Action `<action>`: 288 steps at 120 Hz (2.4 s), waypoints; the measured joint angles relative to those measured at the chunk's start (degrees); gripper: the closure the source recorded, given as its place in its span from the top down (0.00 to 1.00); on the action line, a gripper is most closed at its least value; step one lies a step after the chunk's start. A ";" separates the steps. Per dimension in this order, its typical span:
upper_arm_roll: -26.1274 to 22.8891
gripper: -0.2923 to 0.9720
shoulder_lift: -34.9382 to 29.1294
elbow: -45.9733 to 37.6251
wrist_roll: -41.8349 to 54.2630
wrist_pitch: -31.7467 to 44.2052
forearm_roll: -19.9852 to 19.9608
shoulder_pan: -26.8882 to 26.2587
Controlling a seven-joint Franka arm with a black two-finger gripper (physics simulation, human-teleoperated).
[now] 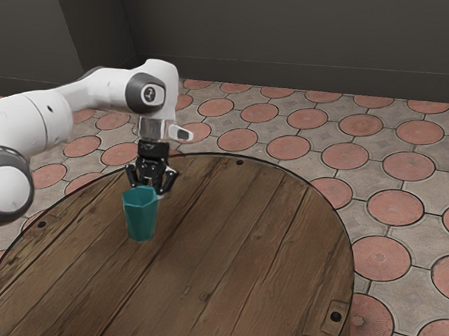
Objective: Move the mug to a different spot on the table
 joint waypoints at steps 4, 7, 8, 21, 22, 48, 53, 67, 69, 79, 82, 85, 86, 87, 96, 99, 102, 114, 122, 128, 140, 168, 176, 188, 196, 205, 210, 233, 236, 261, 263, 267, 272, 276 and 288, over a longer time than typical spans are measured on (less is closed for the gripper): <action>0.02 0.32 -0.32 -0.12 0.88 0.56 -0.87 0.50; 0.15 0.32 -1.13 -0.78 1.51 1.38 -1.53 0.64; 0.18 0.32 -1.37 -1.02 1.73 1.67 -1.72 0.67; 0.72 0.32 -3.40 -4.37 4.49 5.91 -3.57 0.73; 0.75 0.32 -3.45 -4.54 4.68 6.22 -3.66 0.73; 0.93 0.32 -3.62 -8.63 8.82 13.62 -5.40 0.73; 0.93 0.32 -3.56 -9.03 9.46 14.64 -5.47 0.75; 1.43 0.32 -3.59 -9.26 11.01 17.00 -5.38 1.16; 1.54 0.32 -3.62 -9.28 11.21 17.24 -5.38 1.21; 2.35 0.32 -3.71 -10.12 12.12 18.18 -5.47 1.44; 2.61 0.32 -3.74 -10.46 12.37 18.40 -5.54 1.50; 2.77 0.32 -3.85 -10.97 12.61 18.59 -5.60 1.74; 2.81 0.32 -3.91 -11.11 12.68 18.65 -5.62 1.83; 2.85 0.32 -4.00 -11.33 12.76 18.71 -5.64 1.91; 3.53 0.32 -5.68 -13.86 13.40 19.23 -5.96 2.39; 4.02 0.32 -6.63 -15.21 13.60 19.55 -6.20 2.40; 4.52 0.32 -7.47 -16.34 13.79 19.85 -6.48 2.34; 6.01 0.32 -10.01 -20.07 14.46 20.78 -8.03 1.92; 6.46 0.31 -11.28 -22.17 14.82 21.51 -9.09 1.78; 6.57 0.31 -12.03 -23.69 15.03 22.17 -9.94 1.68; 7.17 0.30 -12.87 -25.17 15.37 23.89 -11.23 0.73; 8.02 0.28 -12.93 -27.26 15.81 27.68 -12.54 -0.45; 8.06 0.27 -12.88 -27.47 15.84 28.26 -12.85 -0.63; 8.56 0.27 -12.52 -27.50 15.86 29.41 -13.10 -0.78; 8.92 0.29 -12.51 -27.47 15.88 30.14 -13.27 -0.82; 9.20 0.30 -12.45 -27.55 15.93 30.83 -13.45 -0.83; 9.32 0.31 -12.46 -27.74 15.96 31.09 -13.55 -0.83; 9.40 0.55 -12.52 -28.06 15.71 31.71 -14.10 -1.01; 9.41 0.58 -12.49 -28.03 15.67 31.80 -14.30 -1.13; 9.30 0.68 -12.01 -27.25 15.38 32.27 -15.08 -1.44; 9.29 0.69 -12.03 -27.25 15.34 32.29 -15.11 -1.44; 9.29 0.70 -12.05 -27.28 15.27 32.33 -15.16 -1.44; 9.28 0.71 -12.06 -27.33 15.18 32.37 -15.21 -1.44; 9.28 0.71 -12.09 -27.38 15.12 32.38 -15.23 -1.44; 9.28 0.73 -12.22 -27.37 14.94 32.40 -15.28 -1.48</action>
